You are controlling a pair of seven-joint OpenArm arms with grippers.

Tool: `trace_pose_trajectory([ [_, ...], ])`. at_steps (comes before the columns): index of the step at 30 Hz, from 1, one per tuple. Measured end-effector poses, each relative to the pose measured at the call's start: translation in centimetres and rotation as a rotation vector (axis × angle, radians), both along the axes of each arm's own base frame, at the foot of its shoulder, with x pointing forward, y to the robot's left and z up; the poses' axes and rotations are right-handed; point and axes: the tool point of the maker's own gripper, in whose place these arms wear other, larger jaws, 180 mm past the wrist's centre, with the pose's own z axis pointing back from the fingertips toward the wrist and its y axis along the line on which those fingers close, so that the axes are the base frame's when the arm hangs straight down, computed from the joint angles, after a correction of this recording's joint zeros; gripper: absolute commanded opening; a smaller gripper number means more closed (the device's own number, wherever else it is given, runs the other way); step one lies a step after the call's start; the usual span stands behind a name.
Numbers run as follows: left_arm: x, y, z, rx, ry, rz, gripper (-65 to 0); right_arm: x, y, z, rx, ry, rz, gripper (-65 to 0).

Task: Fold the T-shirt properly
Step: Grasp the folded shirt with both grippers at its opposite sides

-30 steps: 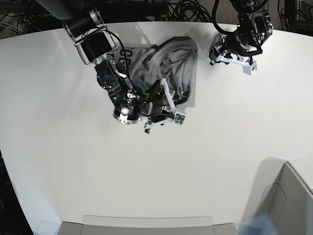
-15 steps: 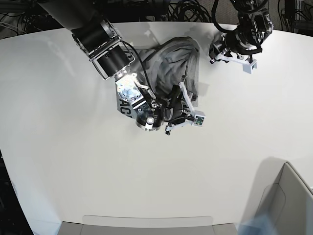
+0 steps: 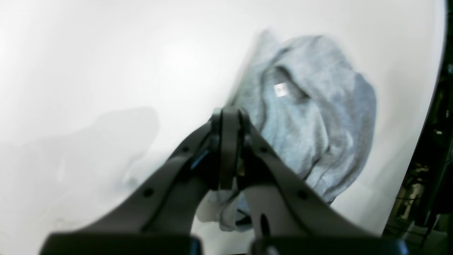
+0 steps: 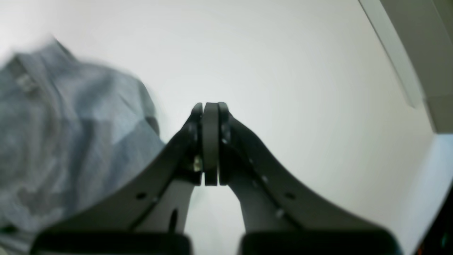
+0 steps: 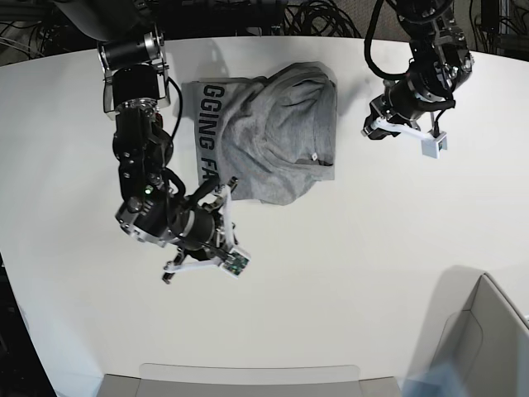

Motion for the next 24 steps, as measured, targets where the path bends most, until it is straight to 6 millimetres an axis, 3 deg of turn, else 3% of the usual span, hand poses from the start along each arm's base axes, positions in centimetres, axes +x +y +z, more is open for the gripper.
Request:
trace_pose_trajectory([
  [3, 1.0, -2.2, 0.3, -0.002, -0.018, -0.075, -65.0, -1.5, -5.4, -1.7, -0.143, 0.053, -0.077, -65.0],
  [5, 1.3, -5.9, 0.7, -0.037, -0.033, -0.185, -65.0, -2.9, -9.6, -3.2, -0.234, 0.097, -0.147, -65.0],
  [9, 0.8, -12.1, 1.6, -0.116, -0.053, -0.359, -65.0, -5.9, -13.3, -4.2, -0.284, 0.126, -0.202, -65.0],
  [12, 0.4, -13.5, 1.7, -0.116, -0.054, -0.407, -65.0, -8.1, -13.8, -5.5, -0.29, 0.168, -0.193, -65.0],
  [18, -0.2, -13.2, -0.1, 0.037, -0.021, -0.487, -65.0, -11.1, -13.7, -8.6, -0.296, 0.278, -0.182, -65.0],
  [21, -1.0, -11.7, -2.5, 0.123, 0.049, -0.507, -65.0, -12.2, -12.7, -10.7, -0.312, 0.348, -0.147, -65.0],
  [24, -1.5, -9.7, -4.8, 0.175, 0.117, -0.506, -65.0, -13.5, -10.3, -12.6, -0.316, 0.407, -0.058, -65.0],
])
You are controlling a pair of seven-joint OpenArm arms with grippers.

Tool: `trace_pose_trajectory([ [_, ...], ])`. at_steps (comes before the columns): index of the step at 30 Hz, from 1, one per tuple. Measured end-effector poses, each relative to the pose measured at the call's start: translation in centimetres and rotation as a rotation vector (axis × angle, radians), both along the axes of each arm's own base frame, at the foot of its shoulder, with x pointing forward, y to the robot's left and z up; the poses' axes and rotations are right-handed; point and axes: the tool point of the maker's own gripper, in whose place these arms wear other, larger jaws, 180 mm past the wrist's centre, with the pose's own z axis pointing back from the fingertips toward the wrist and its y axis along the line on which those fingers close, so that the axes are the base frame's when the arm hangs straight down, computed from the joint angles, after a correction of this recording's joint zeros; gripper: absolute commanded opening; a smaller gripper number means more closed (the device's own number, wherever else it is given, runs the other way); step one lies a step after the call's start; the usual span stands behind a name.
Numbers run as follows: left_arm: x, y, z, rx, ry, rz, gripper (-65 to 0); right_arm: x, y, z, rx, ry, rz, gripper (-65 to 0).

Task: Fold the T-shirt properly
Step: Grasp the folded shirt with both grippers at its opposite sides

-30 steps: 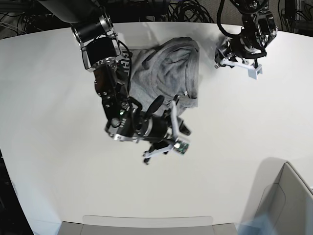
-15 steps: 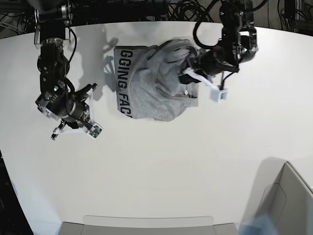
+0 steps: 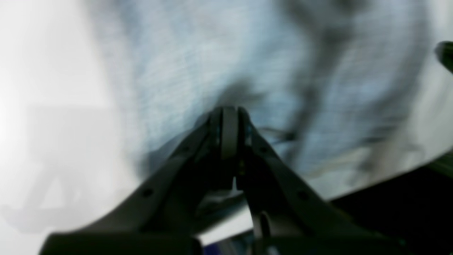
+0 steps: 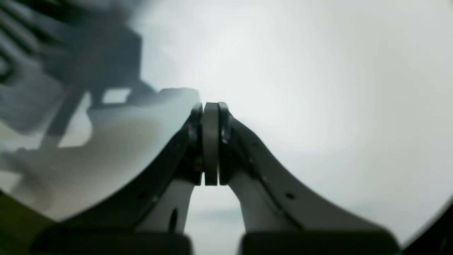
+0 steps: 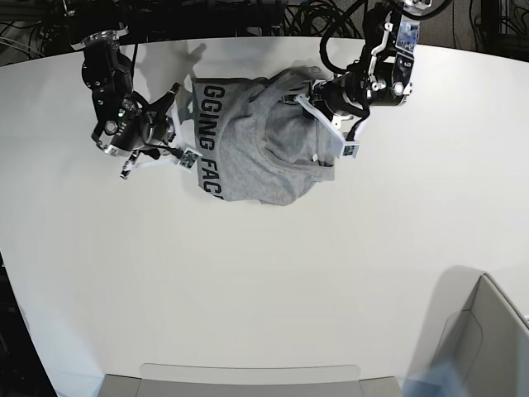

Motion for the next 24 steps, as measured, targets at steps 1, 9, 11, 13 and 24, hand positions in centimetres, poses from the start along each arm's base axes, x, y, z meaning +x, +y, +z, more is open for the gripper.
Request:
trace_pose_trajectory([
  [1, 0.0, 0.6, -0.7, 0.017, 0.02, 0.001, -65.0, -0.5, 0.7, -0.5, 0.001, 0.02, 0.023, -65.0],
  [9, 5.7, 3.3, -0.8, 0.084, -0.048, 0.028, -65.0, -2.4, 9.0, -1.2, 0.11, 0.057, 0.18, -65.0],
  [11, 7.8, 4.0, -0.7, 0.106, -0.062, 0.048, -65.0, -2.9, 12.0, -1.2, 0.19, 0.054, 0.229, -65.0],
  [13, 9.8, 4.2, -0.1, 0.11, -0.084, 0.058, -65.0, -3.7, 14.5, -1.2, 0.271, 0.066, 0.256, -65.0],
  [24, 14.6, 2.9, 10.2, 0.022, -0.396, 0.082, -65.0, -1.7, 12.6, 6.3, 0.344, -0.197, 0.216, -65.0],
])
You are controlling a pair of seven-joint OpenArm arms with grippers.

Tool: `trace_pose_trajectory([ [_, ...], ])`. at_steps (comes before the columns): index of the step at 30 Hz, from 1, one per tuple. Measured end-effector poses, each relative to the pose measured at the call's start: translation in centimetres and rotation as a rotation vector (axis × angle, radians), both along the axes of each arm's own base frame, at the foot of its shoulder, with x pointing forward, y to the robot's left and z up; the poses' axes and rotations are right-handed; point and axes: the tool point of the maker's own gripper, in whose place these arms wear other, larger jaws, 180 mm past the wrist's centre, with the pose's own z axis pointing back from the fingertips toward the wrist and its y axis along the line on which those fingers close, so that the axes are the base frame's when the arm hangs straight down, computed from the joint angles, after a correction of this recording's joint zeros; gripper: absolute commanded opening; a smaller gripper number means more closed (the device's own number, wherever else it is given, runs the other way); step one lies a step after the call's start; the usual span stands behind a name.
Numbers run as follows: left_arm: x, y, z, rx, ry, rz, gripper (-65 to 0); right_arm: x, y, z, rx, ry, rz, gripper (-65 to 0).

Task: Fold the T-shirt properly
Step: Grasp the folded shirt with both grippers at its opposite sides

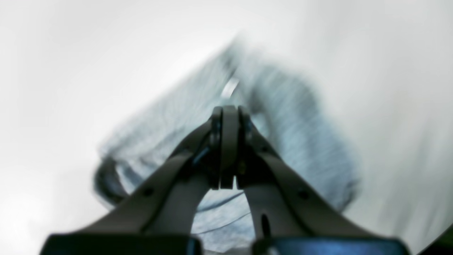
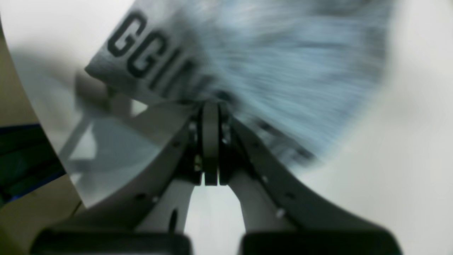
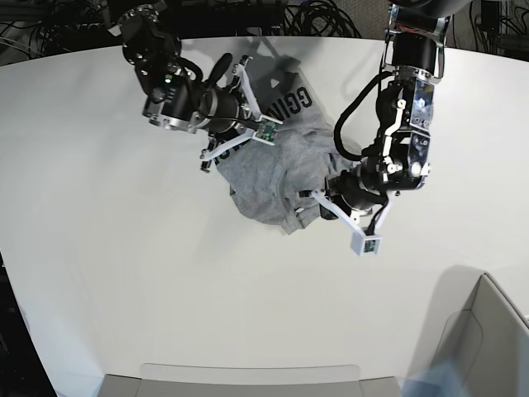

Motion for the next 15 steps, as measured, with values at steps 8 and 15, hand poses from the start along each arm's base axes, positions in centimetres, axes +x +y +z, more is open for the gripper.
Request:
trace_pose_trajectory([
  [8, -9.0, -2.2, -5.5, 0.005, 0.18, -0.084, -65.0, 5.7, -11.3, -0.1, -0.069, -0.023, -0.409, -65.0],
  [15, -11.6, -5.3, -8.4, 0.002, 0.281, -0.182, -65.0, 6.3, -9.0, -5.2, -0.081, 0.149, -0.34, -65.0],
])
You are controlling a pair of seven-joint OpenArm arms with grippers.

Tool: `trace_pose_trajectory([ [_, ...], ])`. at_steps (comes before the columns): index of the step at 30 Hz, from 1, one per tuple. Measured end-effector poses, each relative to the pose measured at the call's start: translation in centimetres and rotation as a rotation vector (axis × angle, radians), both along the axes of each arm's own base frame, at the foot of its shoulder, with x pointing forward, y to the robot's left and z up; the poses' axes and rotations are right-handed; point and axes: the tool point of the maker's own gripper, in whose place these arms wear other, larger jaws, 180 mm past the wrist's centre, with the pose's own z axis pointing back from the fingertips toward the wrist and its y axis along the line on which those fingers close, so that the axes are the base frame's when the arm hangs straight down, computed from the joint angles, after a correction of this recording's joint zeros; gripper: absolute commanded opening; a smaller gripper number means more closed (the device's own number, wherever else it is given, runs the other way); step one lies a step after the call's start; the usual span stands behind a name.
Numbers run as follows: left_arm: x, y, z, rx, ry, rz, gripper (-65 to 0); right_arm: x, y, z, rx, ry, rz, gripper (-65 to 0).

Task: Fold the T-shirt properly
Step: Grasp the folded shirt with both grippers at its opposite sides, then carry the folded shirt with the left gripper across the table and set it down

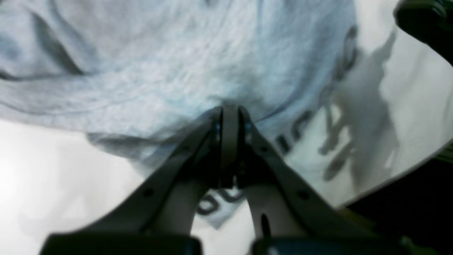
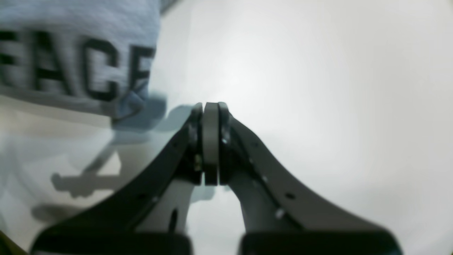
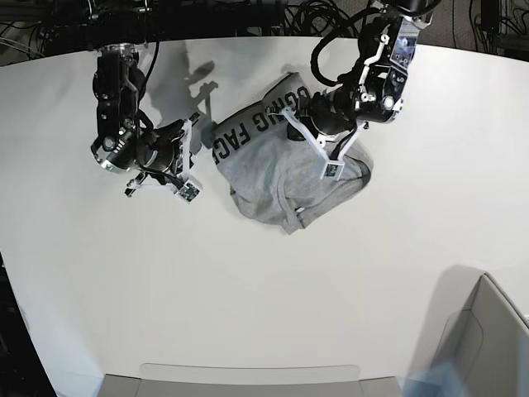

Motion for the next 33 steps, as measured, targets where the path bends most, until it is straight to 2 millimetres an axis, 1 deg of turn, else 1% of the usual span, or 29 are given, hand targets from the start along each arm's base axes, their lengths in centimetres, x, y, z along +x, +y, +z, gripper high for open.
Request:
trace_pose_trajectory([
  [2, -0.3, 0.8, -1.6, 0.027, 0.042, 0.019, -65.0, -0.3, 1.9, -1.2, 0.032, 0.03, 0.048, -65.0],
  [4, -0.6, 1.4, -2.6, 0.034, 0.074, 0.033, -65.0, -1.1, 4.2, -2.1, 0.08, 0.052, 0.086, -65.0],
  [6, -0.1, 2.4, -2.6, 0.021, 0.079, 0.078, -65.0, -2.2, 6.7, -3.1, 0.123, 0.091, 0.127, -65.0],
  [7, 0.2, 3.1, -2.6, 0.025, 0.075, 0.101, -65.0, -2.6, 7.7, -3.2, 0.143, 0.097, 0.144, -65.0],
  [11, 1.6, 8.3, -2.3, 0.104, 0.038, 0.191, -65.0, -3.2, 11.5, -3.3, 0.193, 0.123, 0.198, -65.0],
  [13, 2.1, 11.2, -2.1, 0.164, 0.019, 0.223, -65.0, -3.6, 14.8, -3.2, 0.252, 0.134, 0.237, -65.0],
  [14, 2.2, 12.0, -2.0, 0.177, 0.018, 0.233, -65.0, -3.8, 16.3, -3.3, 0.287, 0.142, 0.254, -65.0],
  [16, 2.6, 13.5, -1.9, 0.198, 0.017, 0.255, -65.0, -3.5, 18.8, -3.4, 0.354, 0.16, 0.279, -65.0],
  [18, 3.6, 14.5, -1.9, 0.209, 0.015, 0.277, -65.0, -2.8, 20.1, -3.6, 0.363, 0.179, 0.295, -65.0],
  [20, 4.4, 15.8, -1.9, 0.213, 0.017, 0.306, -65.0, -1.8, 20.4, -3.4, 0.337, 0.169, 0.313, -65.0],
  [22, 4.5, 17.2, -1.6, 0.225, 0.011, 0.344, -65.0, -1.3, 20.5, -2.6, 0.338, 0.141, 0.319, -65.0],
  [23, 4.5, 18.0, -1.2, 0.23, 0.001, 0.364, -65.0, -1.0, 20.3, -2.1, 0.331, 0.121, 0.312, -65.0],
  [24, 4.6, 18.7, -0.3, 0.234, -0.023, 0.386, -65.0, -0.8, 20.2, -1.3, 0.336, 0.098, 0.3, -65.0],
  [26, 4.9, 19.2, 1.2, 0.228, -0.07, 0.41, -65.0, -0.3, 19.6, 0.1, 0.352, 0.056, 0.245, -65.0],
  [28, 5.5, 19.1, 3.1, 0.208, -0.13, 0.419, -65.0, 0.2, 18.1, 1.3, 0.369, 0.005, 0.191, -65.0],
  [30, 5.9, 18.5, 4.5, 0.197, -0.179, 0.416, -65.0, 0.8, 15.6, 2.2, 0.34, -0.05, 0.142, -65.0],
  [32, 6.4, 17.2, 5.3, 0.161, -0.207, 0.417, -65.0, 1.4, 13.4, 3.2, 0.315, -0.102, 0.112, -65.0],
  [33, 6.5, 16.2, 5.3, 0.131, -0.21, 0.415, -65.0, 1.6, 12.6, 3.8, 0.315, -0.127, 0.092, -65.0],
])
